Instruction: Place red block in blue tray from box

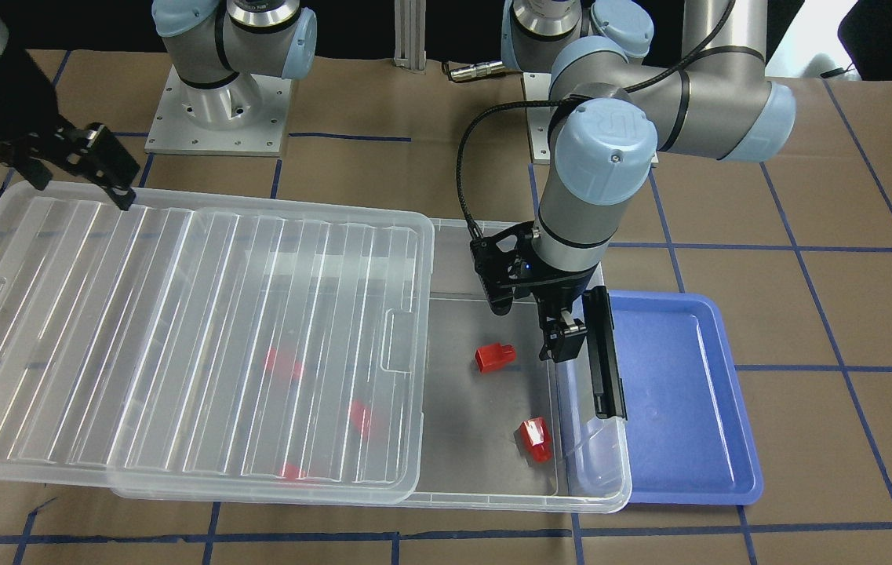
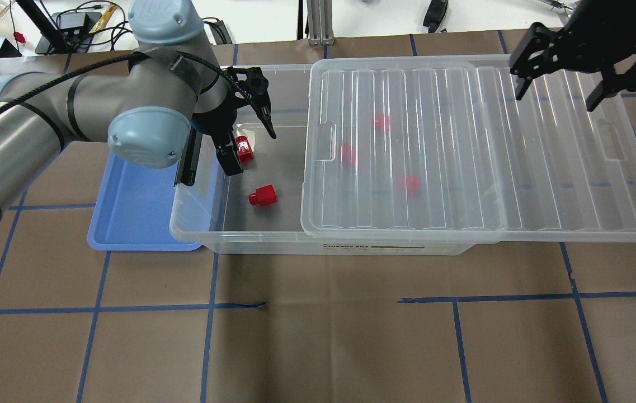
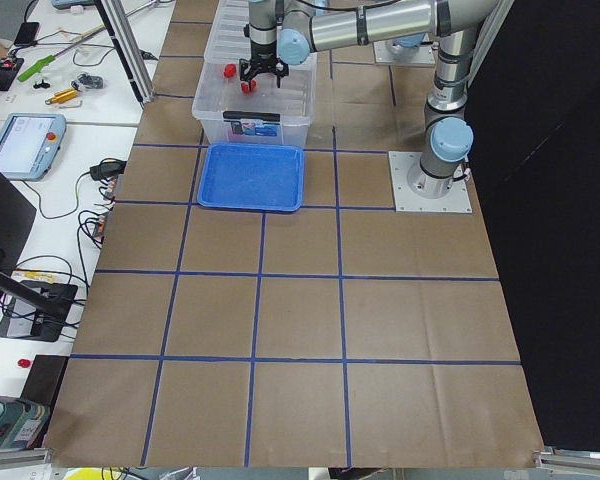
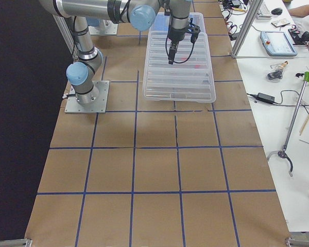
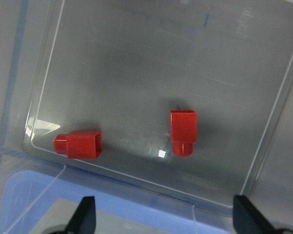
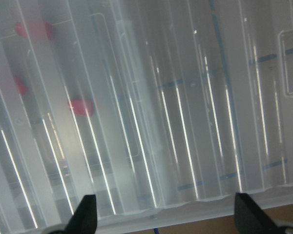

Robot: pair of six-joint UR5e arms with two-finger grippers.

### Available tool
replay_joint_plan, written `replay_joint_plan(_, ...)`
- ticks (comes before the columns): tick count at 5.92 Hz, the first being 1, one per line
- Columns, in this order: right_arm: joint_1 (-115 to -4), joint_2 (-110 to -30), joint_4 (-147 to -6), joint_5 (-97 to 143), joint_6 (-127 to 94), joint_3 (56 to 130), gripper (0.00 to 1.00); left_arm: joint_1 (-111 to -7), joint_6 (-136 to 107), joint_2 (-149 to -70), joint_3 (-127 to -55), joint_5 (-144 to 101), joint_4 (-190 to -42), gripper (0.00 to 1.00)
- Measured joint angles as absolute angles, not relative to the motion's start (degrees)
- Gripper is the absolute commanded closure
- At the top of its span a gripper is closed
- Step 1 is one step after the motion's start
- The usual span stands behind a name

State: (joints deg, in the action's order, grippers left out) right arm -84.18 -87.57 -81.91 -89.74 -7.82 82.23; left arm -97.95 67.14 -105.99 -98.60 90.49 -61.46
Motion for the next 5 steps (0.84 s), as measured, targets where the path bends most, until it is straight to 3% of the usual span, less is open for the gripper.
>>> replay_joint_plan(3,-88.3,-87.2,-82.2,-89.8,-6.6,82.6,0.0,-97.9,66.8,-111.7,-107.7,87.1,-44.6,0.02)
replay_joint_plan(4,-88.3,-87.0,-82.2,-89.8,-6.4,82.7,0.0,-97.8,66.8,-113.6,-108.4,85.9,-42.4,0.07)
replay_joint_plan(5,-88.3,-86.9,-82.3,-89.9,-6.3,82.7,0.0,-97.8,66.8,-115.0,-108.6,85.2,-41.7,0.48)
